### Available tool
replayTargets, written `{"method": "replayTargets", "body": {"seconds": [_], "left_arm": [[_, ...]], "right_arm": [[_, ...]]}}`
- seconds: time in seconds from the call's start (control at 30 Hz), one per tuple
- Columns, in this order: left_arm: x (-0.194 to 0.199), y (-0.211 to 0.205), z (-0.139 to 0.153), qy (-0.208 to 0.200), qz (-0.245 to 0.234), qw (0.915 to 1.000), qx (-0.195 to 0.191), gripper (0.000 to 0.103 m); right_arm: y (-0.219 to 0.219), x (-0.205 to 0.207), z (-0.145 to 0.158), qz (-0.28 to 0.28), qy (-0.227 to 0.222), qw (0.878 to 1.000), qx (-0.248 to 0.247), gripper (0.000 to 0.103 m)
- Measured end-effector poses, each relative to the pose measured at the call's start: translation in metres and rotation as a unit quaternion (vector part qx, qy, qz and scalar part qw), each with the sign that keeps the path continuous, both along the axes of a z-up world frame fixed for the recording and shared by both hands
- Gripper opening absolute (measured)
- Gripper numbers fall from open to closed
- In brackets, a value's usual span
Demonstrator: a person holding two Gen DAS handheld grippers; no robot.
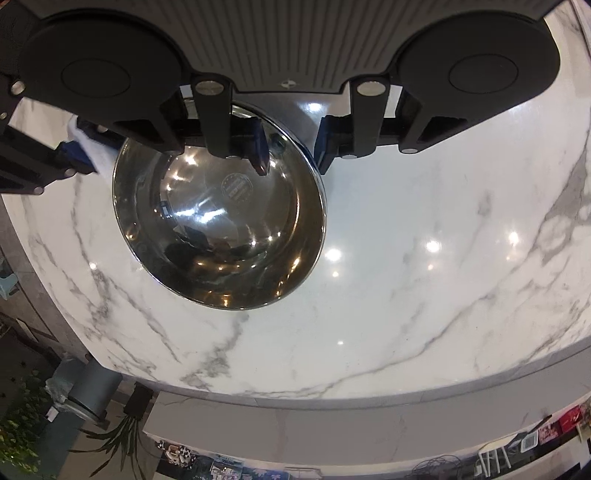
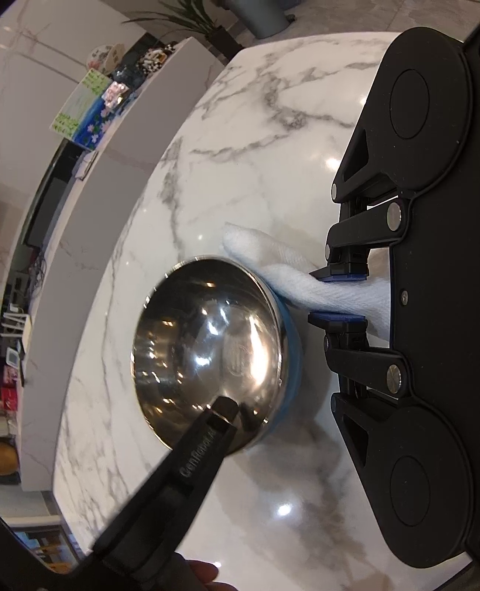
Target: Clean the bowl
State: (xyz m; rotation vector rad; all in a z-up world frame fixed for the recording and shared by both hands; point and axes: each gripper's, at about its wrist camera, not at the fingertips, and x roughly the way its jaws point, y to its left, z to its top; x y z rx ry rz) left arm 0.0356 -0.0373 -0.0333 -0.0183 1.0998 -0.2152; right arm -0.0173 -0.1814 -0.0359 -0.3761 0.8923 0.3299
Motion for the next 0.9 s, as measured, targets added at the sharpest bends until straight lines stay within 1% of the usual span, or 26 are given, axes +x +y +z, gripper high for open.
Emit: {"method": "replayTargets", "body": {"seconds": [0.13, 0.27, 0.4, 0.63, 0.77, 0.9], "left_arm": [[0.005, -0.001, -0.001, -0.015, -0.007, 0.9999, 0.002, 0.018], [0.004, -0.009, -0.002, -0.036, -0.033, 0.9985, 0.024, 0.019], [0.000, -0.015, -0.002, -0.047, -0.051, 0.9966, 0.043, 0.022], [-0.003, -0.016, -0.002, -0.049, -0.057, 0.9962, 0.043, 0.023], [-0.004, -0.014, -0.002, -0.047, -0.058, 0.9963, 0.043, 0.023], [-0.004, -0.014, -0.002, -0.046, -0.058, 0.9962, 0.045, 0.023]], "right_arm": [[-0.007, 0.001, 0.009, -0.014, -0.026, 0.999, 0.017, 0.014], [-0.011, 0.002, 0.012, -0.019, -0.034, 0.999, 0.022, 0.014], [-0.010, 0.002, 0.010, -0.019, -0.027, 0.999, 0.022, 0.014], [-0.005, 0.004, 0.002, -0.014, -0.012, 1.000, 0.014, 0.014], [0.003, 0.003, -0.006, 0.001, 0.011, 1.000, 0.002, 0.014], [0.006, 0.002, -0.010, 0.010, 0.019, 1.000, -0.005, 0.014]]}}
